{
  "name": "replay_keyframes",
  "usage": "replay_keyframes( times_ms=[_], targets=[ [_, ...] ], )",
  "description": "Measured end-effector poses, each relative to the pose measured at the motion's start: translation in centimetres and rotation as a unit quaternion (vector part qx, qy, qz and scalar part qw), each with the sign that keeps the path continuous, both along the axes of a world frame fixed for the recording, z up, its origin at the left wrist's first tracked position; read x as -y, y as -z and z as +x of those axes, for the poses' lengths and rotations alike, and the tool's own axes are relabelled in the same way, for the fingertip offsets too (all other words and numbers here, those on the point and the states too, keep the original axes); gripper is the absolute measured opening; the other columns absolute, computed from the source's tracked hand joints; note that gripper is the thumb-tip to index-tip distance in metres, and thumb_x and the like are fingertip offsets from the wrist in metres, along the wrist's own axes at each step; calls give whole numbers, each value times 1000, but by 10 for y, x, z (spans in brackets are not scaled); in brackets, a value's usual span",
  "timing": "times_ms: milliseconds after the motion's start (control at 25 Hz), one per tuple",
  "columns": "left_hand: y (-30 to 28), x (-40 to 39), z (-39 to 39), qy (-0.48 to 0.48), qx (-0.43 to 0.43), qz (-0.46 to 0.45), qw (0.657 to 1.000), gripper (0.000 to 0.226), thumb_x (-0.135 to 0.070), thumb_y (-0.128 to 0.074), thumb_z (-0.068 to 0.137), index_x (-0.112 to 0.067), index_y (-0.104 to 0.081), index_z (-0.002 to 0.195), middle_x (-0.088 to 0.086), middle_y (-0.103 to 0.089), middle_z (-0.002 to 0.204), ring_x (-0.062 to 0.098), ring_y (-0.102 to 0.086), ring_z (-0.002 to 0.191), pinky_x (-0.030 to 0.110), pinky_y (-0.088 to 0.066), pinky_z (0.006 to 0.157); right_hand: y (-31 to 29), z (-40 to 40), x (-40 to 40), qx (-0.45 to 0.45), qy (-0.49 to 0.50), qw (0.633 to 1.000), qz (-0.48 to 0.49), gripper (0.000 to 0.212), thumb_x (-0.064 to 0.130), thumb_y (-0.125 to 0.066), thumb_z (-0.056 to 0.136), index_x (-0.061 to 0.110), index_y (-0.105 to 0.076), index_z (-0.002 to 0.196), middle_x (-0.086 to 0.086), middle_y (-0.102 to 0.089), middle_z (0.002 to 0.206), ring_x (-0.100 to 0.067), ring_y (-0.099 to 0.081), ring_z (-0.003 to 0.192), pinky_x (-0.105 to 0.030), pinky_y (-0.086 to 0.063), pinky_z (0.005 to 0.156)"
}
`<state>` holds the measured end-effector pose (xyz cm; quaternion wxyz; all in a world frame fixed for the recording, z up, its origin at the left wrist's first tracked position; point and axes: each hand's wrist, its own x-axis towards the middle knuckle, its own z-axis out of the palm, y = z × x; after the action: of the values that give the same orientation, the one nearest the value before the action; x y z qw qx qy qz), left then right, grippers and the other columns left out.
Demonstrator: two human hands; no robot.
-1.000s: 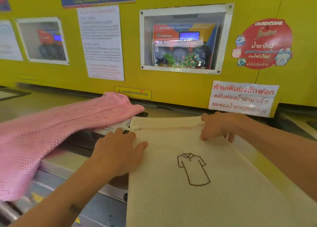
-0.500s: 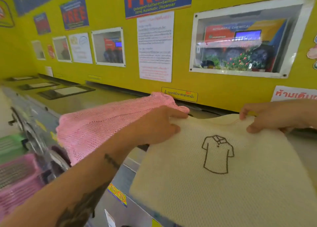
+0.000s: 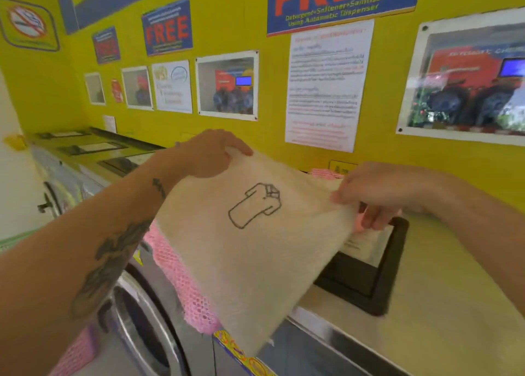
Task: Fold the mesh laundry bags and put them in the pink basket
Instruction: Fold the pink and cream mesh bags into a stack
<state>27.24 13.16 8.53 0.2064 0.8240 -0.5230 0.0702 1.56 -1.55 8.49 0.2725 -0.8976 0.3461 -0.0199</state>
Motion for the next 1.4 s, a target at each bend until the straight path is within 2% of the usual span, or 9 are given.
replay_keyframes(
  times_ms=[120,320,480,640,840,1040,1160,1280,1400],
  targets=[
    [53,-6,58,-37,4,75,996,49,-4,-51,91,-33,-56,131,3,-42,147,25,-38,137,42,-34,111,32,51,-10,-102,-15,994,-44,34,42,-57,92,8,-62,92,-12,-67,87,-28,-71,66,-38,-62,66],
    [97,-7,67,14,-37,170,985,43,-46,-49,94,-39,-49,137,-2,-37,150,25,-36,136,49,-29,113,49,73,-8,-192,-12,971,-143,32,36,-49,92,16,-57,69,0,-60,62,-15,-53,52,-31,-49,58],
    [98,0,71,10,-67,94,993,46,-25,-57,94,-33,-49,138,3,-44,145,25,-44,129,36,-36,105,51,77,-2,-199,-5,960,-196,25,24,-54,87,13,-57,65,1,-57,59,-14,-51,51,-29,-42,54],
    [91,13,74,28,-70,-5,997,44,-5,-61,87,-27,-62,125,5,-60,129,15,-52,99,25,-40,84,56,77,-2,-178,-8,965,-192,10,13,-56,82,16,-66,84,3,-68,83,-14,-64,74,-24,-48,61],
    [73,50,78,48,-51,-109,992,36,-5,-58,89,-26,-66,117,4,-59,129,20,-55,114,26,-40,88,42,67,15,-91,63,965,-236,16,17,-58,84,30,-66,79,13,-60,87,-9,-59,78,-29,-51,66],
    [104,59,85,79,2,53,995,30,-14,-54,93,-25,-64,119,1,-55,130,20,-50,117,27,-34,94,65,62,27,-143,51,966,-210,12,23,-60,86,27,-70,81,8,-69,89,-9,-63,78,-29,-55,72],
    [107,26,94,78,7,19,997,26,-18,-54,94,-27,-66,115,0,-55,123,20,-51,114,34,-40,99,57,61,17,-107,28,957,-268,10,39,-59,88,35,-67,90,13,-65,91,-9,-61,81,-35,-55,77],
    [103,-20,94,93,42,-49,994,28,-10,-54,92,-27,-68,111,-2,-59,115,17,-55,103,34,-45,91,42,65,-33,-35,-64,959,-273,23,50,-55,88,43,-60,109,19,-63,87,-1,-59,82,-29,-51,74],
    [109,-63,81,138,19,-26,990,42,0,-44,90,-26,-67,114,-5,-61,117,14,-57,103,34,-49,88,50,72,-98,-150,-235,939,-202,75,72,-52,75,55,-18,140,27,-37,130,-4,-40,123,-32,-41,100]
  ],
)
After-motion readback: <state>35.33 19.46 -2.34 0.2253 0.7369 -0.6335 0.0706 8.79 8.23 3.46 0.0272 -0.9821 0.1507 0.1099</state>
